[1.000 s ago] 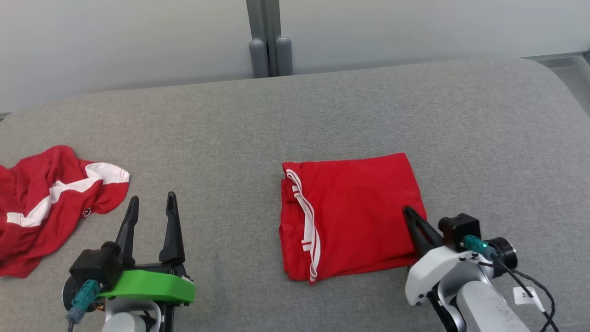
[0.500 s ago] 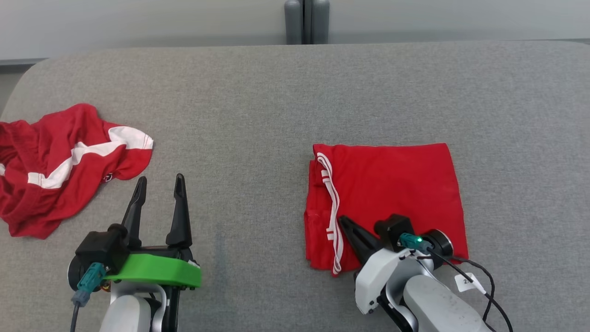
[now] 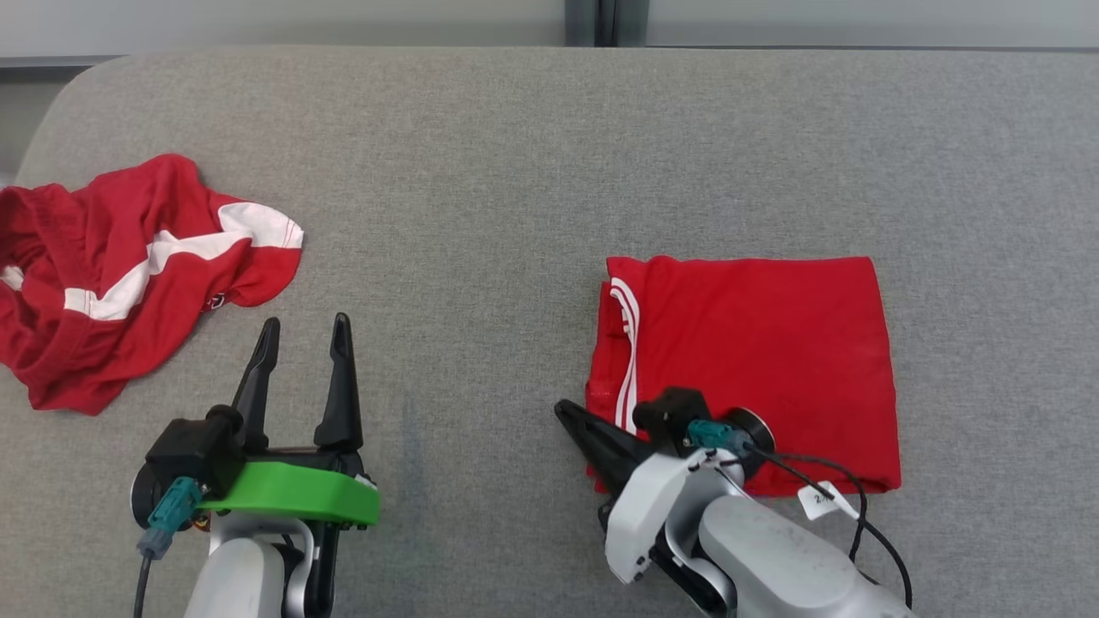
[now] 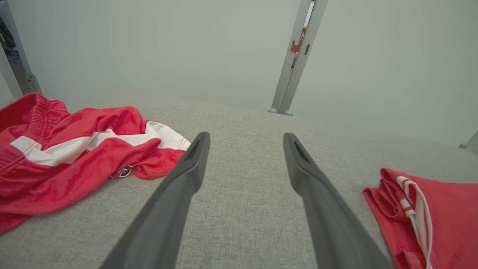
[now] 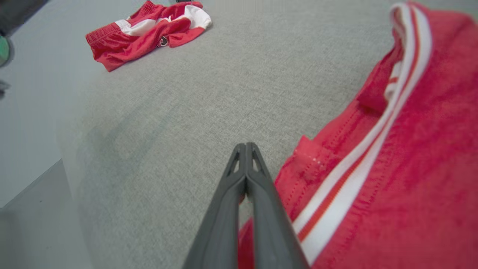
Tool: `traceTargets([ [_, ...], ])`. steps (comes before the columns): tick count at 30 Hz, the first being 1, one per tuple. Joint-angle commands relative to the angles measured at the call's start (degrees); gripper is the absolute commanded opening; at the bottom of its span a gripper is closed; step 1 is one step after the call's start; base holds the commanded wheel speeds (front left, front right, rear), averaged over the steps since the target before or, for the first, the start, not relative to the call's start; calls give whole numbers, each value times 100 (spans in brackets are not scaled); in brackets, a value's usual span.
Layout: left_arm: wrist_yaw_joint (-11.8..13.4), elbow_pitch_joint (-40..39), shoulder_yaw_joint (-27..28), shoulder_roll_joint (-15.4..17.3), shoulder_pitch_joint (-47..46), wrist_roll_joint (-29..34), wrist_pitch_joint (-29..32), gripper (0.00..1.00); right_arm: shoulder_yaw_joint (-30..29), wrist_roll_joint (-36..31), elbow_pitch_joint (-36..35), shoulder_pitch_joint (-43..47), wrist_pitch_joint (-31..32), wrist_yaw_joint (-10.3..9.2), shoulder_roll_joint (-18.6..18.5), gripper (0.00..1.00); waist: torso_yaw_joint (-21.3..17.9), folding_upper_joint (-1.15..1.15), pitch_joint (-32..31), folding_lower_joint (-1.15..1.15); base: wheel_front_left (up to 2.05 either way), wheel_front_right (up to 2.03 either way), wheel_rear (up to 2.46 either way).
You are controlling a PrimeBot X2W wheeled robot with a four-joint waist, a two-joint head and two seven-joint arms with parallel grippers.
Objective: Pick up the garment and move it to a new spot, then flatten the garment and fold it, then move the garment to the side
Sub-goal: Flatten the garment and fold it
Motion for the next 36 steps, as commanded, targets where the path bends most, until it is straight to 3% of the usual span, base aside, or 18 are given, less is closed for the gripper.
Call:
traceTargets([
  [1,17,-4,40,14,-72,-2,-15,100,17,105,-116,-116,-53,-9,-23,0,-59,0,-19,0,0,0,0],
  [5,26,-32,136,14,0,20,-15,100,-261,176,-535,-279,-94,-9,-21,0,-227,0,-130,0,0,0,0],
  [9,39,-80,260,14,126,39,-15,100,-955,-297,-1143,-40,-94,-8,-24,0,-447,0,-330,0,0,0,0],
  [10,36,-82,287,14,163,41,-15,100,-1148,-484,-1287,69,-93,-8,-25,6,-510,0,-395,0,0,0,0],
  [11,36,-84,303,14,184,44,-15,100,-1305,-583,-1390,154,-92,-8,-24,29,-554,0,-442,0,0,0,0],
  [12,43,-90,321,14,209,44,-15,100,-1442,-698,-1462,258,-92,-8,-21,75,-602,0,-492,0,0,0,0],
  [13,54,-102,343,15,246,53,-15,100,-1598,-866,-1509,367,-93,-8,-22,100,-665,0,-552,0,0,0,0],
  [23,112,-163,562,16,628,38,-15,100,-3197,-1496,-2290,1180,191,-8,-400,100,-1052,0,-1013,0,0,0,0],
  [30,99,-130,582,15,770,65,-15,100,-3775,-1616,-2672,1478,556,-8,-712,100,-1102,0,-1216,0,0,0,0],
  [36,113,-36,585,15,867,73,-15,100,-4030,-1675,-2487,1577,803,-7,-837,100,-1131,0,-1326,0,0,0,0],
])
